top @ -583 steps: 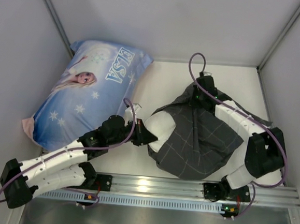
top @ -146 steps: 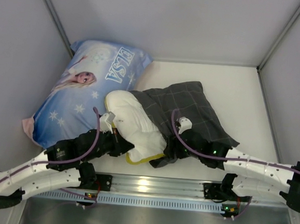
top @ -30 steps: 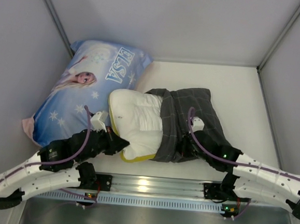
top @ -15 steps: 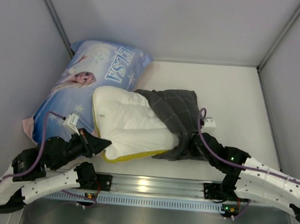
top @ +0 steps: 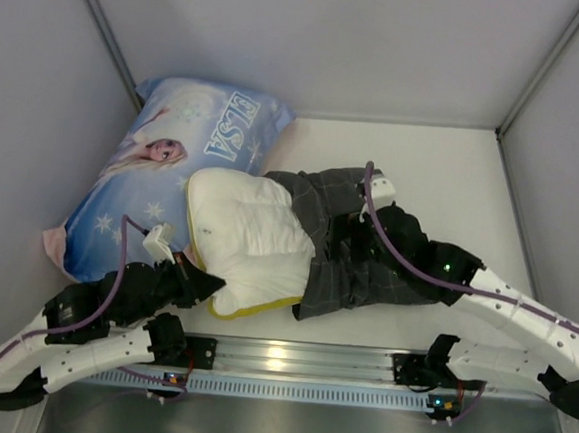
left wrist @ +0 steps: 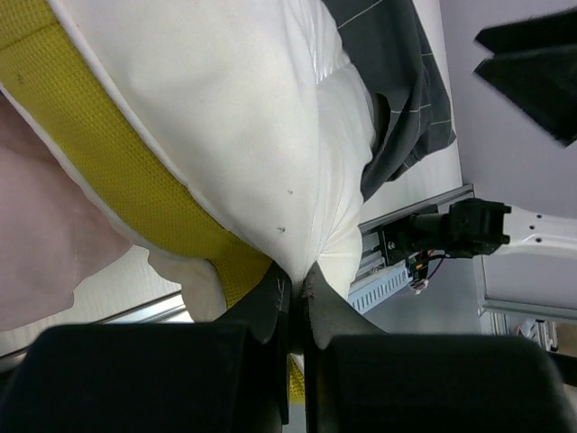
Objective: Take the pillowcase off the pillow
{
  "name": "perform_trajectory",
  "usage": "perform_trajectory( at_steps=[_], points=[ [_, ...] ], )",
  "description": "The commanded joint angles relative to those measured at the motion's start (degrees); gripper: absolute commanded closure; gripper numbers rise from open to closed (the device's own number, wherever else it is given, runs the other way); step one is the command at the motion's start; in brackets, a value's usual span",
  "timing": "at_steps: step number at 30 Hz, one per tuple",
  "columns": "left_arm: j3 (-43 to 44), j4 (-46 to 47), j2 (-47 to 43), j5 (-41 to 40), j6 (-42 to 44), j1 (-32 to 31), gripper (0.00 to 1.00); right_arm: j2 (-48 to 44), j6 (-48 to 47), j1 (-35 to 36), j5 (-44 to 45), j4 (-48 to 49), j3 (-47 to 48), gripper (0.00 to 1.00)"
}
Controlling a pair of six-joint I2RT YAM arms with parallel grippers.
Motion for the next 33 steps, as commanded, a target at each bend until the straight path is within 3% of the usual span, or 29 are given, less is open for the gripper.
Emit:
perform_trajectory(
  at_steps=[1, 11, 13, 17, 24, 27, 29, 33],
  points=[
    [-0.08, 4.04, 0.27, -1.63, -0.86, 0.14, 1.0, 6.63, -4.91, -4.3, -2.86, 1.65, 10.43, 0.01],
    [-1.04, 4.13, -0.17, 0.91, -2.35, 0.14, 1.0, 34.92, -11.24, -17.4, -8.49, 2.61, 30.39, 0.01],
    [-1.48, 4.13, -0.7, 1.62, -3.05, 0.14, 1.0, 38.01, -11.77, -19.33, -13.31, 3.14, 33.38, 0.01],
    [-2.44, 4.3, -1.49, 1.71, -3.41, 0.14, 1.0, 45.49, -14.32, -19.96, -22.0, 4.89, 37.42, 0.07],
    [-2.45, 5.62, 0.09, 2.32, -3.14, 0.14, 1.0, 54.19, -15.2, -19.34, -27.92, 8.77, 41.82, 0.19],
    [-2.1, 6.15, 1.58, 3.02, -3.06, 0.14, 1.0, 58.94, -14.15, -19.35, -26.0, 7.71, 44.46, 0.3],
    [-1.75, 6.06, 1.94, 3.2, -2.97, 0.14, 1.0, 61.49, -12.74, -19.61, -22.32, 7.36, 45.25, 0.44],
    [-1.31, 6.06, 0.8, 3.38, -3.05, 0.14, 1.0, 63.95, -10.9, -22.23, -19.76, 6.75, 45.69, 0.84]
  ],
)
